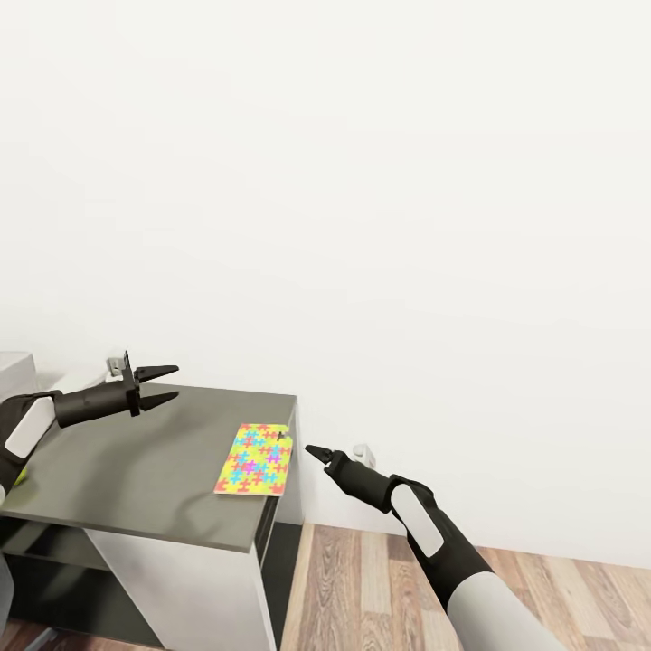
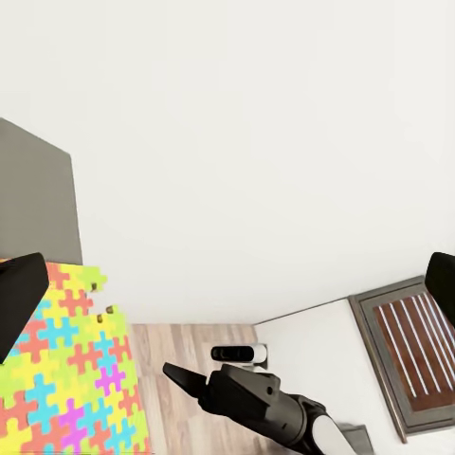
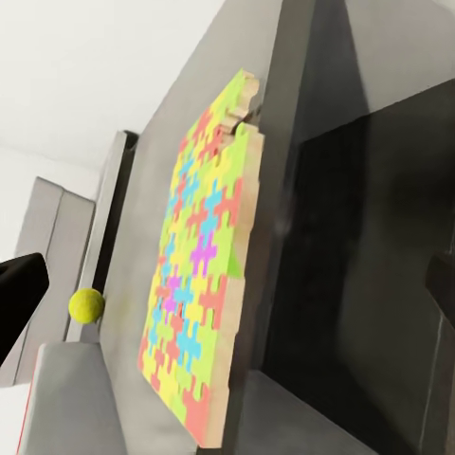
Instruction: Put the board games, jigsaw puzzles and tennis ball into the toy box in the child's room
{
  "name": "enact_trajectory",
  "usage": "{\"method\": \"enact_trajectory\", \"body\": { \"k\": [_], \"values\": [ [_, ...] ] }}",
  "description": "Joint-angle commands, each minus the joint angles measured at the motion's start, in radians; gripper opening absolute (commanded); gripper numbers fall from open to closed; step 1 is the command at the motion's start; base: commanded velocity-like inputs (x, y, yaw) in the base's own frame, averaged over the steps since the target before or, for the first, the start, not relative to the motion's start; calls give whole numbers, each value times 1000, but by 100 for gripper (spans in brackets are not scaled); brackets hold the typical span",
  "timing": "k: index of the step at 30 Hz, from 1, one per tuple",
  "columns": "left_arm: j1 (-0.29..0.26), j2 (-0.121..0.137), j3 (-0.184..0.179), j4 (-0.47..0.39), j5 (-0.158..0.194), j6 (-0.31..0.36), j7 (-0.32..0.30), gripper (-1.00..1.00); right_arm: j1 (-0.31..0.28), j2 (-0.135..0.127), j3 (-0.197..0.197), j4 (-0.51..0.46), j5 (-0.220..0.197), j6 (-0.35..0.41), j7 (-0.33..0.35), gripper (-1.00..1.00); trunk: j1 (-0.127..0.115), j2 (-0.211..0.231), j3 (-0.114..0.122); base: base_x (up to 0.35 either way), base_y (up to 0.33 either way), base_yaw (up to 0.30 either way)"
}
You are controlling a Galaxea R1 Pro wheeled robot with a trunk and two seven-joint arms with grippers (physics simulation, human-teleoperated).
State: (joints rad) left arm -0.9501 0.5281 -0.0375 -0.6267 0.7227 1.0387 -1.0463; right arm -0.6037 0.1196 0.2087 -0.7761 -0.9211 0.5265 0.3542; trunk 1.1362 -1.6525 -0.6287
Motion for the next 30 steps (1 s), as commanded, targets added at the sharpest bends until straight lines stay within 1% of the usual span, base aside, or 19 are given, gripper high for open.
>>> {"method": "enact_trajectory", "body": {
  "k": [1,5,17,23,30],
  "values": [
    [-1,1,-4,1,3,3,-3,100,-1,0,0,0,-4,4,0,100,0,-1,-1,-1,142,0],
    [-1,1,-4,1,3,3,-3,100,-1,0,0,0,-4,4,0,100,0,-1,-1,0,108,0],
    [-1,1,-4,1,3,3,-3,100,-1,0,-1,0,-4,4,0,100,0,-1,-1,0,15,0],
    [-1,1,-4,1,3,3,-3,100,-1,0,0,0,-4,4,0,100,0,-1,-1,0,99,0],
    [-1,0,-5,1,3,3,-3,100,-1,0,0,0,-4,4,0,100,0,-1,-1,0,22,0]
  ]
}}
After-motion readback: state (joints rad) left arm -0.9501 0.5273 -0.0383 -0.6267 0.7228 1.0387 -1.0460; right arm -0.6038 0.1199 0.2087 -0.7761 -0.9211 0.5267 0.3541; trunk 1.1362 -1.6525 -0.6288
